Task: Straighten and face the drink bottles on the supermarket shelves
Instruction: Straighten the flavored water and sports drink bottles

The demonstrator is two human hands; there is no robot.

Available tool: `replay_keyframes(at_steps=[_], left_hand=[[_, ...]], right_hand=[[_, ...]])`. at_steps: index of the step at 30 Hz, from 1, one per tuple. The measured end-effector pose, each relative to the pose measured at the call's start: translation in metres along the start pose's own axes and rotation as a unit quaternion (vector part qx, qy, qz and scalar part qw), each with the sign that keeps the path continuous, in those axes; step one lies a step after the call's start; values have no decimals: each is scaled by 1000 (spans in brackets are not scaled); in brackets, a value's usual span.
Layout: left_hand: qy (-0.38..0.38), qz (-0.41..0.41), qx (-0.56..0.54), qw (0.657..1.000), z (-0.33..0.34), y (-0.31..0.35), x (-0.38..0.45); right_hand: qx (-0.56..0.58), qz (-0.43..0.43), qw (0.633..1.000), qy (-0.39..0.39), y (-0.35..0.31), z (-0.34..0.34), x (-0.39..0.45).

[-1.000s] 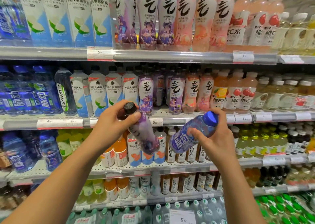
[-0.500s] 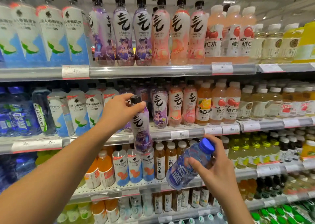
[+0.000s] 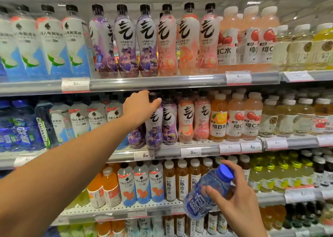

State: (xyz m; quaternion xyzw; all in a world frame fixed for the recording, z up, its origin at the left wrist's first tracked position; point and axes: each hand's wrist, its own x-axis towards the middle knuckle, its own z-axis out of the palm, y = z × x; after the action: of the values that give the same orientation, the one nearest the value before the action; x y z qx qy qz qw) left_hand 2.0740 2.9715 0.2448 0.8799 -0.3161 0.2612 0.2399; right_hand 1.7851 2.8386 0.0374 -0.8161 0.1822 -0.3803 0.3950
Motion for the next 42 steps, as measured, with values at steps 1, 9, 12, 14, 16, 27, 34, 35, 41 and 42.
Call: replay_keyframes(at_steps=[1, 9, 12, 14, 16, 27, 34, 35, 41, 42], left_hand=[[1, -6, -6, 1000, 2, 1, 0], [27, -15, -26, 999, 12, 0, 1], [32, -12, -31, 999, 16, -2, 0], [28, -14, -25, 999, 20, -4, 1], [16, -16, -8, 1000, 23, -5, 2], [-42, 30, 95, 994, 28, -3, 22], [-53, 52, 119, 990, 30, -7, 31], [-42, 55, 128, 989, 29, -8, 31], [-2, 106, 195, 975, 24, -19, 31], [1, 113, 207, 972, 23, -22, 31]], right_hand=[[-3, 0, 1000, -2, 1, -1, -1], [-9, 5, 1000, -1, 6, -7, -8], [-16, 12, 1000, 4, 7, -8, -9], [-19, 13, 1000, 10, 5, -9, -9], [-15, 15, 1000, 9, 3, -10, -8], [-18, -11, 1000, -5, -11, 0, -7], [-15, -14, 1000, -20, -14, 5, -10], [-16, -13, 1000, -22, -14, 5, -10], [-17, -14, 999, -30, -12, 6, -12], [-19, -17, 999, -29, -12, 7, -12]])
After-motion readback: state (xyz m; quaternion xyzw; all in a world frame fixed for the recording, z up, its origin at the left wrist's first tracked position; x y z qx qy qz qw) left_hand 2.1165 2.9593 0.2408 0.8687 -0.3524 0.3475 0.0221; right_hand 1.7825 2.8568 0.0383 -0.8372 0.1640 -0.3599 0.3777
